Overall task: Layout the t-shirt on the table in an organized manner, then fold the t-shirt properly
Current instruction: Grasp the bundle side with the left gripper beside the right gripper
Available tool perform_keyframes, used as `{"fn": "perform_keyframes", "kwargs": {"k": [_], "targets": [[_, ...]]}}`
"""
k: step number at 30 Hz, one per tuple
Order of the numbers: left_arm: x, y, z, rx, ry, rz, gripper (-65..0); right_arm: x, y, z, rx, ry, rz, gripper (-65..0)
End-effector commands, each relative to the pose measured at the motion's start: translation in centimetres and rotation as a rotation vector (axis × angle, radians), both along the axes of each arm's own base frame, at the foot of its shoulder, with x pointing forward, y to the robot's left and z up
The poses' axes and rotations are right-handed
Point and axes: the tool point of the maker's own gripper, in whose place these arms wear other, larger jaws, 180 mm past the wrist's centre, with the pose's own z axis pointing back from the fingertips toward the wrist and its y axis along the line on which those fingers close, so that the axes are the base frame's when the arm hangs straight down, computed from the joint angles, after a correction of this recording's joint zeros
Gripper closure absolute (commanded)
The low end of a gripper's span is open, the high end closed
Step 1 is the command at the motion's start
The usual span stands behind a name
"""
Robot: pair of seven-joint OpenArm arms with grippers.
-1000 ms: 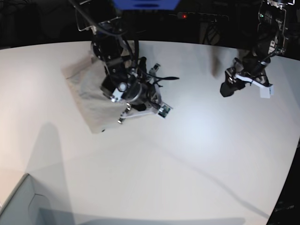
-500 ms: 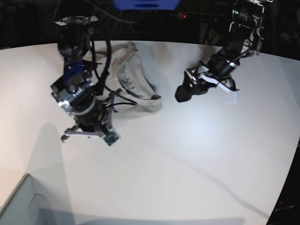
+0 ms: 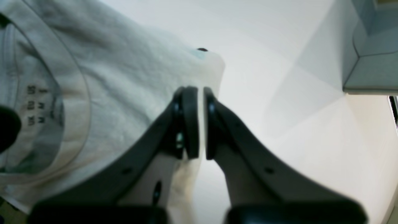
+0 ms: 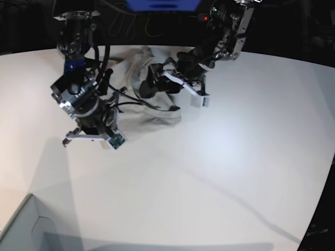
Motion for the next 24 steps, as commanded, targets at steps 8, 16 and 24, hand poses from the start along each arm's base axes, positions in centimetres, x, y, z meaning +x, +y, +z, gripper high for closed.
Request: {"fn": "perform_keyframes", "kwargs": {"k": [8, 16, 24], "targets": [[1.8, 0.1, -1.1, 0.005, 0.007, 0.005, -59.0, 0.7, -0.7, 1.0, 0.002, -0.036, -0.014, -2.3], [2.2, -3.0, -2.5, 0.009, 0.045, -0.086, -46.9, 0.7, -2.2, 1.0, -0.003, -0.035, -0.058, -2.3], [4.9, -4.5, -3.0, 0.071, 0.029, -0.185, -3.6, 0.4, -5.8, 1.1, -0.026, -0.037, -0.148, -2.1]]}}
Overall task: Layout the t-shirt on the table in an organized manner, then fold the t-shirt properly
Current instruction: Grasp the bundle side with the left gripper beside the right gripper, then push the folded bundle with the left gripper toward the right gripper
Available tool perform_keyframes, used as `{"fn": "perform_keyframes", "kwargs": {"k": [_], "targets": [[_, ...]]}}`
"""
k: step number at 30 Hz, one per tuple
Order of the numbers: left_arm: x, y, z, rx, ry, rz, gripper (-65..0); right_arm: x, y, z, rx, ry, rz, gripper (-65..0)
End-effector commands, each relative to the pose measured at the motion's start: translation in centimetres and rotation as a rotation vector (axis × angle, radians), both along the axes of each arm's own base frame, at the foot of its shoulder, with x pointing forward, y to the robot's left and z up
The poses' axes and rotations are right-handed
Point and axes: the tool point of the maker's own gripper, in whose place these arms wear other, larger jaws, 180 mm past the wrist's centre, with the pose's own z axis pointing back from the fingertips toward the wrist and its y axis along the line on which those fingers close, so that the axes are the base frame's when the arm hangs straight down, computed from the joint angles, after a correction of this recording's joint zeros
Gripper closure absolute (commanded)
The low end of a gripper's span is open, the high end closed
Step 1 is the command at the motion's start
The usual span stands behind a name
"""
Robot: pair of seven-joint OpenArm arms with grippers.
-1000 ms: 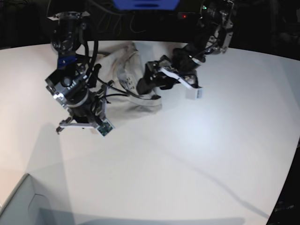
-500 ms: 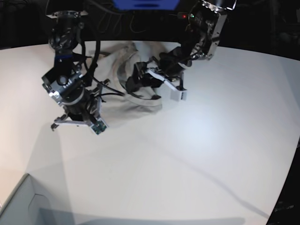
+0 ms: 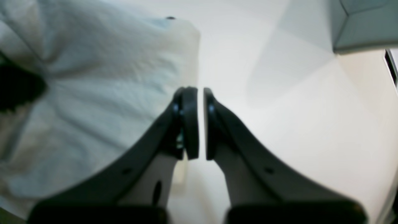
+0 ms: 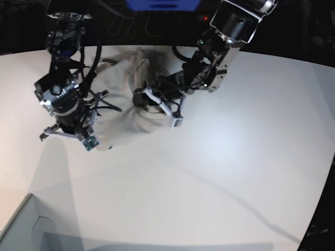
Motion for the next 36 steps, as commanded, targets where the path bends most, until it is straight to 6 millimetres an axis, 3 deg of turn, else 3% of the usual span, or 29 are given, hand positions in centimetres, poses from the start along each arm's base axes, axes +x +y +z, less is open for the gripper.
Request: {"fn": "perform_keyframes", "kwargs": {"k": [1, 9, 16, 21, 27, 31, 36], "targets": [[1.4, 0.5, 0.5, 0.011, -0.023, 0.005, 0.0, 0.7, -0.6, 1.2, -0.008, -0.04, -0.005, -2.0], [6.3, 2.4, 1.1, 0.197, -0.139, -0.161, -0.2, -1.1, -6.2, 0.7, -0.029, -0.019, -0.166, -1.9], [11.0, 1.2, 3.3, 0.44, -0.299, -0.432, -0.2, -4.3, -8.2, -1.1, -0.043, 0.05, -0.225, -1.9], [11.7, -2.2, 4.5, 0.661, -0.482, -0.728, -0.2, -5.6, -9.7, -1.4, -0.053, 0.068, -0.275, -1.9], [10.0, -8.2, 5.5, 0.805, -0.832, -1.031, -0.2, -6.8, -11.9, -1.3, -0.061, 0.071, -0.35, -1.9], [10.3, -7.9, 5.3, 0.906, -0.954, -1.138, -0.2, -8.0, -13.3, -1.4, -0.056, 0.073, -0.417, -1.9], [8.1, -7.9, 4.5, 0.921, -1.008, -1.363, -0.2, -8.7, -14.1, -1.5, -0.058, 0.079, -0.45, -1.9]]}}
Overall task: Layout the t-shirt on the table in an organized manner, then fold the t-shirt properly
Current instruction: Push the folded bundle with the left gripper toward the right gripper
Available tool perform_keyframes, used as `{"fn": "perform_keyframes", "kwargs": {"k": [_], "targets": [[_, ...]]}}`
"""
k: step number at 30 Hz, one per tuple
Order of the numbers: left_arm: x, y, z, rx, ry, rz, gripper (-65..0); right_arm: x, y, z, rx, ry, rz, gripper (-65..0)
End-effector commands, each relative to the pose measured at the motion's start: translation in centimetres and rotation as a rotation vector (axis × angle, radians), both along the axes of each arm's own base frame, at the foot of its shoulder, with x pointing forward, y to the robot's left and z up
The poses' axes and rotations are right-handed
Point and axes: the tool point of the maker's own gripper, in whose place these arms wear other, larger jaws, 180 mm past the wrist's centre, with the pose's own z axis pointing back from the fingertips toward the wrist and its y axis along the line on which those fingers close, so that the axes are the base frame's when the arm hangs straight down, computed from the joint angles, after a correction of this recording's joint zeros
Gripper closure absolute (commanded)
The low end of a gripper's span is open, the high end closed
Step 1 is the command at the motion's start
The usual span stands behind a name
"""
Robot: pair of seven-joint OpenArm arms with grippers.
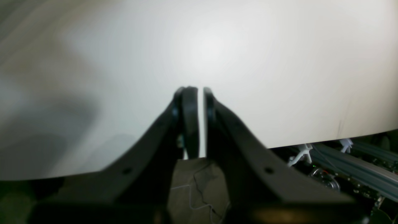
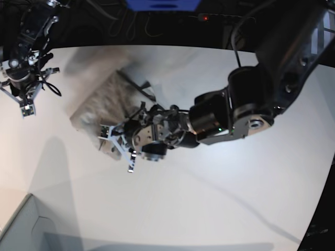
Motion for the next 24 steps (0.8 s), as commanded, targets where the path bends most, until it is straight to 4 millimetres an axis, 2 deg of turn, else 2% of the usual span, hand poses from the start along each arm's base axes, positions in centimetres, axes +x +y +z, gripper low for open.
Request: {"fn": "perform_keyframes", "kwargs": {"k": [1, 15, 21, 24], "targets": [[-0.1, -2.9, 2.3, -0.064, -0.025, -0.072, -0.2, 0.5, -0.4, 0.9, -0.015, -0.029, 0.007, -1.9], [-6.5, -5.0, -0.4, -0.089, -0.071, -0.36, -0.1, 0.1, -0.2, 0.5, 0.003, -0.027, -0.015, -1.9], [-6.6, -6.8, 1.2, -0.13, -0.162, -0.401, -0.5, 0.1, -0.1, 0.5, 0.003, -0.027, -0.013, -1.9], [-6.6, -6.8, 1.3, -0.122, -0.197, -0.41, -0.6, 0.1, -0.1, 0.5, 0.003, -0.027, -0.012, -1.9]]}}
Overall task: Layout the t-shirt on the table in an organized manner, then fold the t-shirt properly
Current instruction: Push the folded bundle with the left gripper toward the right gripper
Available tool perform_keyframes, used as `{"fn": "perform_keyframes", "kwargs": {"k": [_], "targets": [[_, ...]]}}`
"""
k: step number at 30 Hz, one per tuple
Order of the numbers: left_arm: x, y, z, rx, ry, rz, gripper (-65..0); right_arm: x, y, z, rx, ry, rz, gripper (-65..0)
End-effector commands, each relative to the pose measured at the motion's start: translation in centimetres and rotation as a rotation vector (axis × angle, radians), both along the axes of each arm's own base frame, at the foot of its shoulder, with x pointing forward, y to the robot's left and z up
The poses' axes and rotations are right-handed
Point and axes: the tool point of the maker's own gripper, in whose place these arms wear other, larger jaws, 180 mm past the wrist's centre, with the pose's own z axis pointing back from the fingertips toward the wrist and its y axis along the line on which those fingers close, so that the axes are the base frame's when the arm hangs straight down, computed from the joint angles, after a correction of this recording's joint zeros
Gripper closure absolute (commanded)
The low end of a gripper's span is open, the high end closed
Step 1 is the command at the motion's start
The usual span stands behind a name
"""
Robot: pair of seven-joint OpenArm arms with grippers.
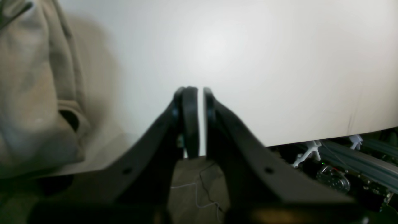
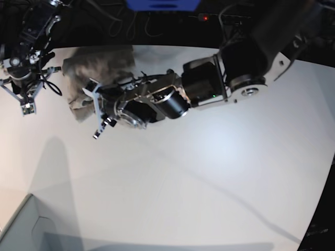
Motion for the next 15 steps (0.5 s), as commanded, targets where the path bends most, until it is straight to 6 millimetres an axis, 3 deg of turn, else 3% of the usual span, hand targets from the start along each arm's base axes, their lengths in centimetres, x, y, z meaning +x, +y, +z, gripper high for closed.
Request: {"fn": "perform_keyframes", "kwargs": {"k": [1, 4, 9, 15], "targets": [[1.2, -1.1, 1.7, -0.034, -0.041, -0.012, -0.8, 0.6, -0.3, 0.9, -0.016, -0.026, 0.014, -1.9], [1.2, -0.8, 1.3, -0.023, -0.052, -0.006, -8.0, 0.5, -0.3, 0.9, -0.017, -0.026, 0.013, -1.9], [1.7, -1.1, 2.1, -0.063, -0.036, 0.035, -32.0, 0.5, 0.2, 0.6, -0.004, -0.026, 0.013, -1.9], [2.9, -3.1, 6.1, -0.195, -0.044, 0.075, -49.9, 0.5, 0.4, 0.5, 0.002, -0.025, 0.012, -1.9]]}}
